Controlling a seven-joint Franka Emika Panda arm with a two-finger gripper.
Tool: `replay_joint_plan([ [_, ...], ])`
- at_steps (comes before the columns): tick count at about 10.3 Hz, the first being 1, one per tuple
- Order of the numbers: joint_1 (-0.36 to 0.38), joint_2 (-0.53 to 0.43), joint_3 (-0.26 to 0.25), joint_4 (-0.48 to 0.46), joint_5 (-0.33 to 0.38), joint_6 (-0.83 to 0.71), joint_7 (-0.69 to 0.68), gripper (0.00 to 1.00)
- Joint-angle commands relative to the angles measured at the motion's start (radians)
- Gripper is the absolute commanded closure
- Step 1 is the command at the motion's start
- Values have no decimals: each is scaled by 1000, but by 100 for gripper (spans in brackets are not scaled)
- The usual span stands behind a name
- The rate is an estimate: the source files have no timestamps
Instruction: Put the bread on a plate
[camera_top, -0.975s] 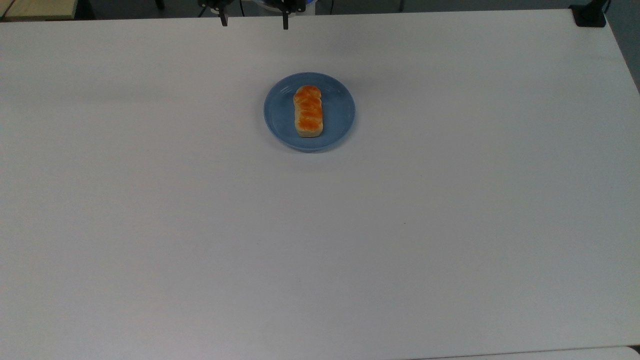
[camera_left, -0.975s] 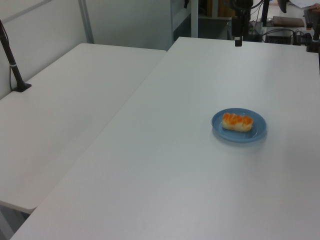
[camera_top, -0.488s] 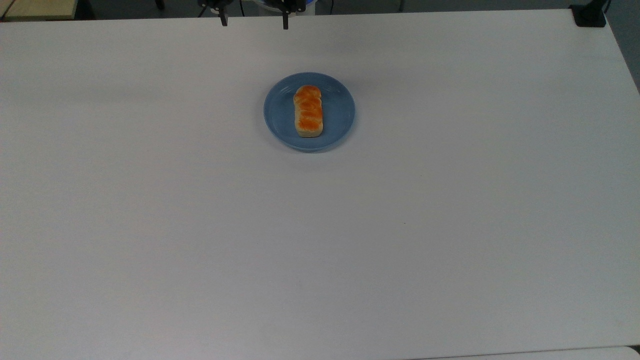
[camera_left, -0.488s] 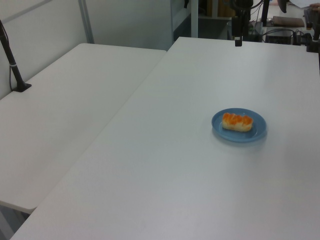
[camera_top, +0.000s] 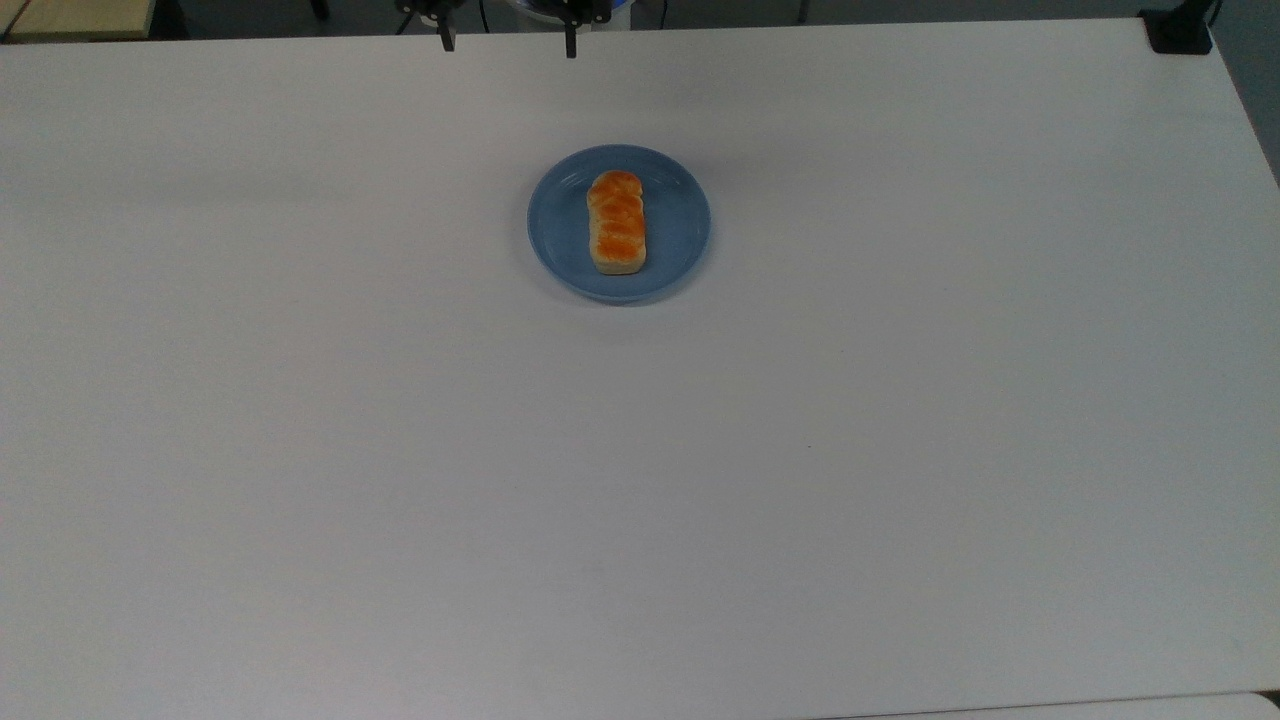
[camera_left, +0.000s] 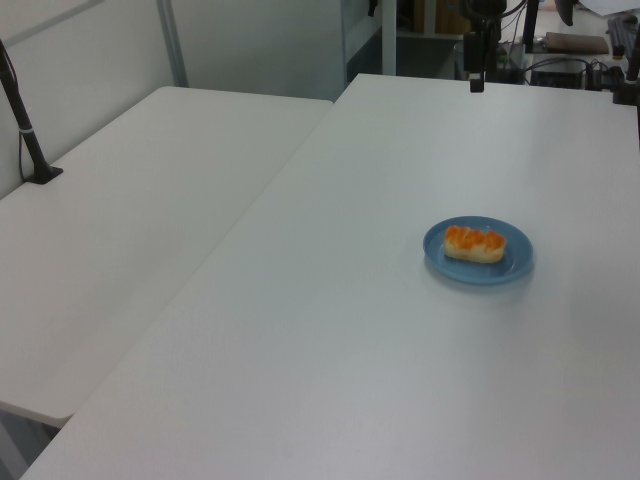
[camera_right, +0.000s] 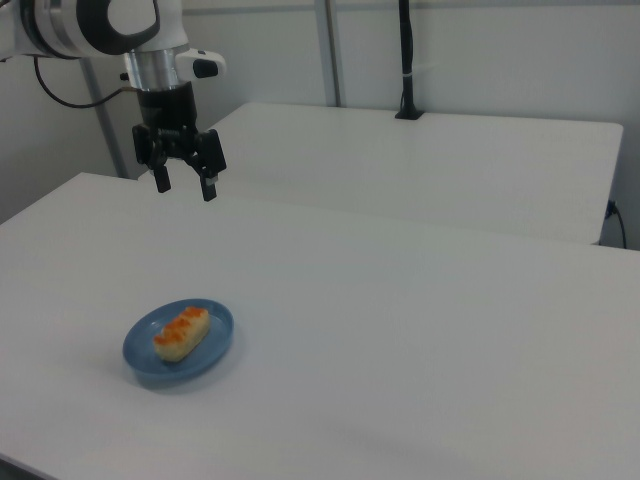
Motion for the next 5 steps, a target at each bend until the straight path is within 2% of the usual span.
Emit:
replay_joint_plan([
  [1, 35, -13, -1, -2, -22, 13, -15, 0],
  [5, 37, -16, -9, 0, -21, 24, -15, 0],
])
